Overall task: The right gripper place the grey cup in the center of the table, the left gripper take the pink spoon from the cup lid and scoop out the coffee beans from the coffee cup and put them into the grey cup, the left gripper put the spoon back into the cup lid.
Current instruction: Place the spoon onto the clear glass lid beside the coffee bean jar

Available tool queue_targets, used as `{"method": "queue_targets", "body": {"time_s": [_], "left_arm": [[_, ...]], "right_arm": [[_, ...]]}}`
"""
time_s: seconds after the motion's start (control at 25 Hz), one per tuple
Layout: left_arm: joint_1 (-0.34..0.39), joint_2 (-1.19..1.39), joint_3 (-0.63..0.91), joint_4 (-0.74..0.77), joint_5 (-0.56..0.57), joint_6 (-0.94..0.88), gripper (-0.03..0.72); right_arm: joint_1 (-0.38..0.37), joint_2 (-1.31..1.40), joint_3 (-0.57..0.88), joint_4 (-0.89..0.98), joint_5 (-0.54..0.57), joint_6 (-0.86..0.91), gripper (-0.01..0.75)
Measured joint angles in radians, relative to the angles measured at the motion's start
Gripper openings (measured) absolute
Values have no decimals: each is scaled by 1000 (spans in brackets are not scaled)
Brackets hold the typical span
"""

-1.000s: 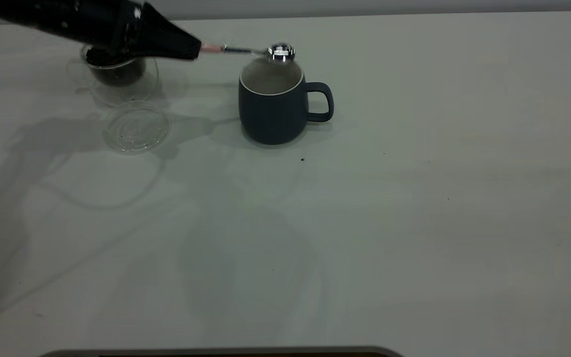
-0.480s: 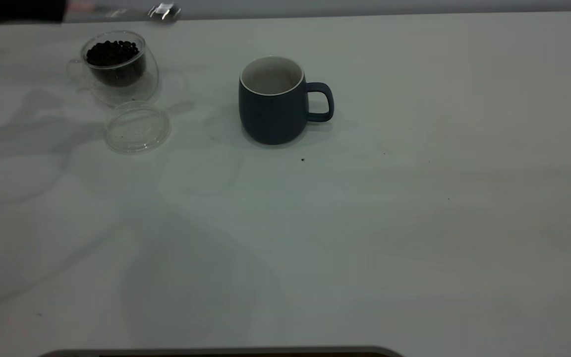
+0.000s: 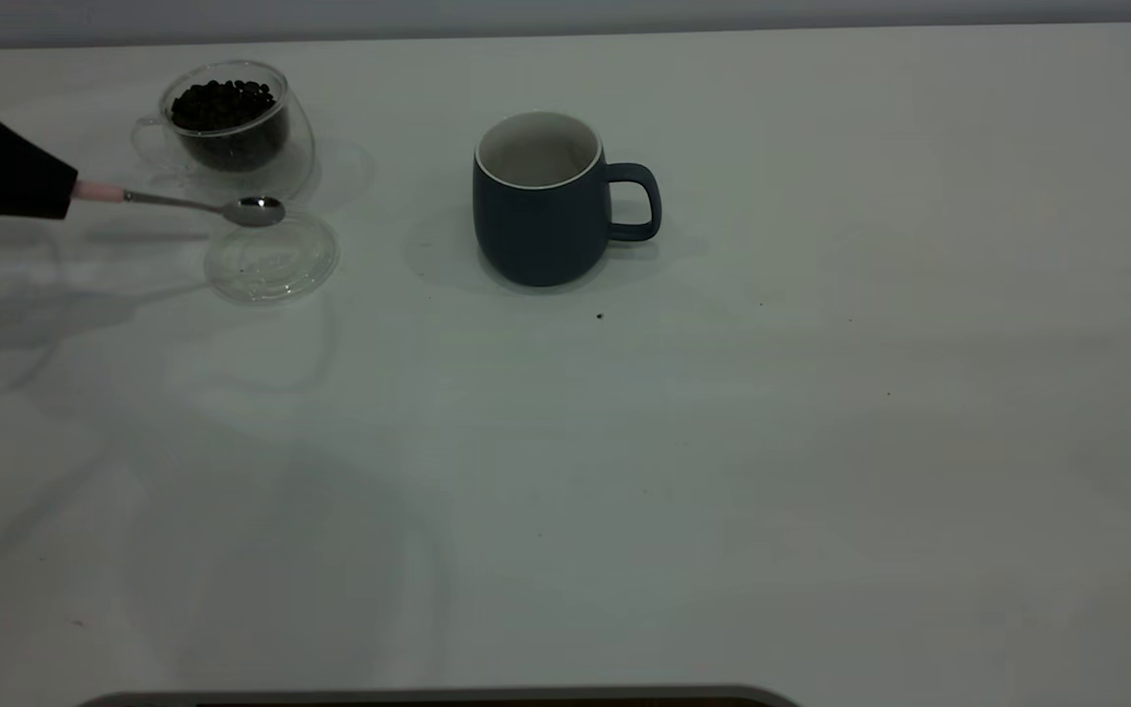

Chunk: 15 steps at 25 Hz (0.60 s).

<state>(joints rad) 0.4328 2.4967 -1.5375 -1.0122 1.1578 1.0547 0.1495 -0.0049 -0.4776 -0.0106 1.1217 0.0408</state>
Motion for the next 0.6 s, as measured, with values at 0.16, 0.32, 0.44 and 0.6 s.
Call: {"method": "queue_targets", "body": {"time_s": [0.16, 0.32, 0.44, 0.6], "left_arm": [[-2, 31, 0, -18, -18, -1, 134], [-3, 59, 0, -74, -58, -1, 134], [-3, 79, -1, -117, -84, -1, 134], [-8, 109, -4, -145, -99, -1, 134]], "right_arm": [[0, 0, 0, 0, 0, 0, 456], [0, 0, 0, 0, 0, 0, 456], [0, 0, 0, 0, 0, 0, 456], [0, 0, 0, 0, 0, 0, 456]]}}
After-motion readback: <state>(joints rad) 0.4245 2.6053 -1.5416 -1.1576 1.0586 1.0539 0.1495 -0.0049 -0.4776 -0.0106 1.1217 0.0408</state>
